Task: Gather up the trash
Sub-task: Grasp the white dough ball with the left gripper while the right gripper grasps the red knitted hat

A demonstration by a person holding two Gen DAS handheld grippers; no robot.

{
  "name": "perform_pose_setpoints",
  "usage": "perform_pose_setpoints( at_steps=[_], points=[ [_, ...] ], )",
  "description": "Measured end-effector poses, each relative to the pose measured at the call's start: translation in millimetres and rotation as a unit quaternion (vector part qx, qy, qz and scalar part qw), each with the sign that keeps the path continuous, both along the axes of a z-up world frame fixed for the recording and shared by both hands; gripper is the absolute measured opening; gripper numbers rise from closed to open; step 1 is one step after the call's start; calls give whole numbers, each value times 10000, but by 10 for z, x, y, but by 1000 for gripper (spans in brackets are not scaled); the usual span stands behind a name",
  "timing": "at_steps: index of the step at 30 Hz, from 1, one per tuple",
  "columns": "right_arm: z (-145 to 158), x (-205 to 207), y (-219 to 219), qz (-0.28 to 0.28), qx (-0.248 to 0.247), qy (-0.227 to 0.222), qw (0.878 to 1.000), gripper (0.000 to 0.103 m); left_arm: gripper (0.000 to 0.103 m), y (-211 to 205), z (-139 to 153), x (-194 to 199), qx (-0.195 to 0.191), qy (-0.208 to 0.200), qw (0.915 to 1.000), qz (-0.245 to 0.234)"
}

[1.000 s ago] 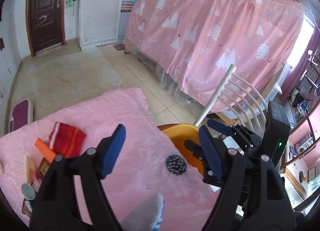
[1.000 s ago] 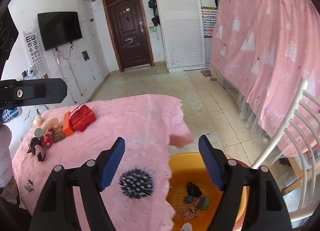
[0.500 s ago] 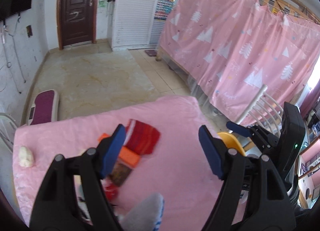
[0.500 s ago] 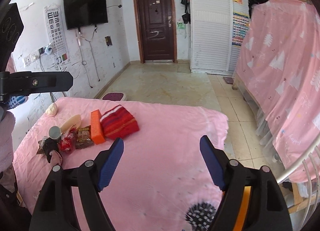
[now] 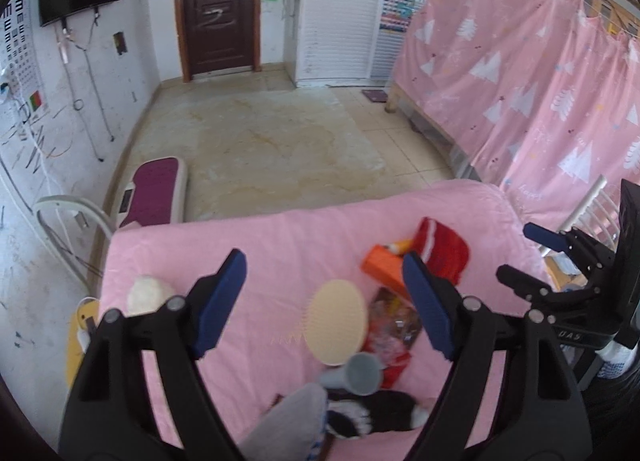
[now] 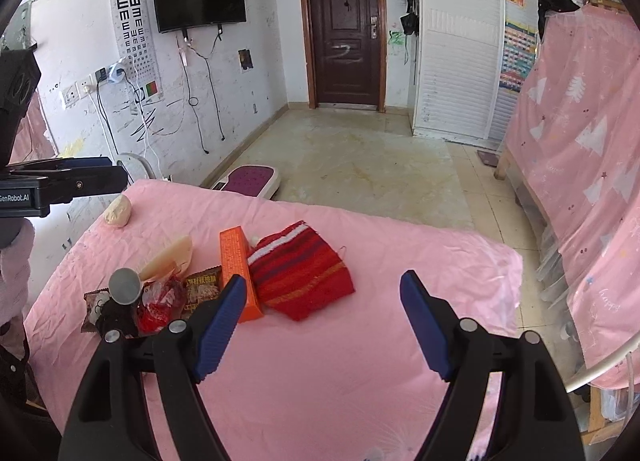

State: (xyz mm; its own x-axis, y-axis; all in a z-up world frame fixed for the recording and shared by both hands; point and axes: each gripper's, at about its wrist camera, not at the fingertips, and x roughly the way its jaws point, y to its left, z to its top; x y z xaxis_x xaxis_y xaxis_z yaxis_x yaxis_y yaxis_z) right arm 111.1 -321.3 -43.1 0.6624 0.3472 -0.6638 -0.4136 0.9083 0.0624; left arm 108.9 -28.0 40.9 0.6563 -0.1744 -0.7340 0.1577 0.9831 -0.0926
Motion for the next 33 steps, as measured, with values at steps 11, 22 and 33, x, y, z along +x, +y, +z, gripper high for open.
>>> perform_pose_setpoints(
  at_steps=[11, 22, 33],
  points=[
    [-213, 304, 282, 112, -4, 372, 9992, 70, 86, 869, -250, 172, -29, 243, 9971, 720],
    [-386, 615, 317, 46, 182, 794, 9967, 71, 92, 1215, -675, 371, 148, 724, 9898, 1218],
    [-557, 757, 299, 127, 262, 1116, 9933, 71, 92, 1261, -955, 456, 378, 840, 9857, 1411]
  ],
)
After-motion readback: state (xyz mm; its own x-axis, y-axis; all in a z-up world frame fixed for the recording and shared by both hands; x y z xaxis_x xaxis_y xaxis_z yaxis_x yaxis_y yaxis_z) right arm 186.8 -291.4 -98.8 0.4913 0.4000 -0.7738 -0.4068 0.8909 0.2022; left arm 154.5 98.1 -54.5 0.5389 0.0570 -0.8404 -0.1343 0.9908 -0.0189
